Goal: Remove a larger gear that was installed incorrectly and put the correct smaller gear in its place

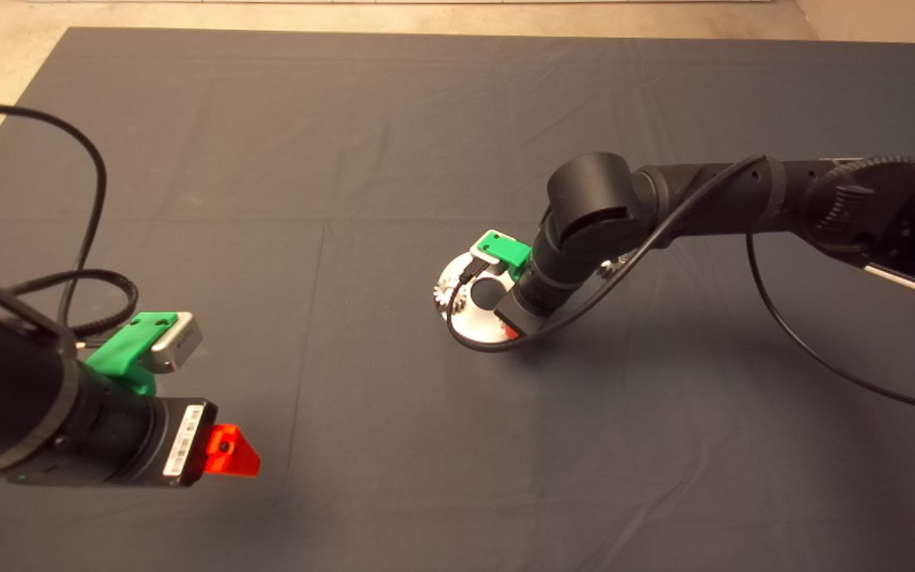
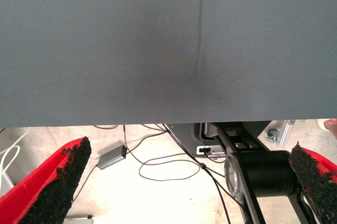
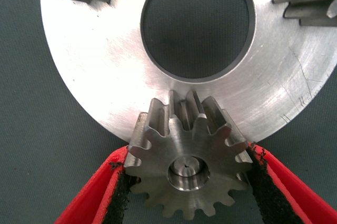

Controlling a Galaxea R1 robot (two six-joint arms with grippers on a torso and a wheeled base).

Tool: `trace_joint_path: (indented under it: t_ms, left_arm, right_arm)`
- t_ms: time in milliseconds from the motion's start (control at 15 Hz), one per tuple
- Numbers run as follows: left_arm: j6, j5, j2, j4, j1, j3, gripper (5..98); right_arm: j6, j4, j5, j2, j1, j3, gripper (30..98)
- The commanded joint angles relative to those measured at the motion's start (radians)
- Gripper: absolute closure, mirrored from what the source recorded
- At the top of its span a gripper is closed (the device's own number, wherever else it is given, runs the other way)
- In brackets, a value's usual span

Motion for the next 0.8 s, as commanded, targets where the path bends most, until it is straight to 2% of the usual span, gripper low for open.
trace_joint_path:
  t_ms: [0, 133, 267, 733]
  left_arm:
    - [-0.002, 0.009, -0.003, -0.018, -0.005, 0.017, 5.9]
    - [-0.002, 0.009, -0.003, -0.018, -0.005, 0.017, 5.9]
    - [-0.002, 0.009, -0.002, -0.018, -0.005, 0.017, 5.9]
    - [-0.002, 0.009, -0.003, -0.018, -0.005, 0.017, 5.9]
  right_arm:
    - [-0.005, -0.036, -0.128, 0.020, 0.018, -0.023, 72.2]
    - [-0.005, -0.036, -0.128, 0.024, 0.018, -0.023, 72.2]
    - [-0.005, -0.036, -0.128, 0.023, 0.018, -0.023, 75.9]
    - [-0.005, -0.036, -0.128, 0.021, 0.017, -0.021, 76.8]
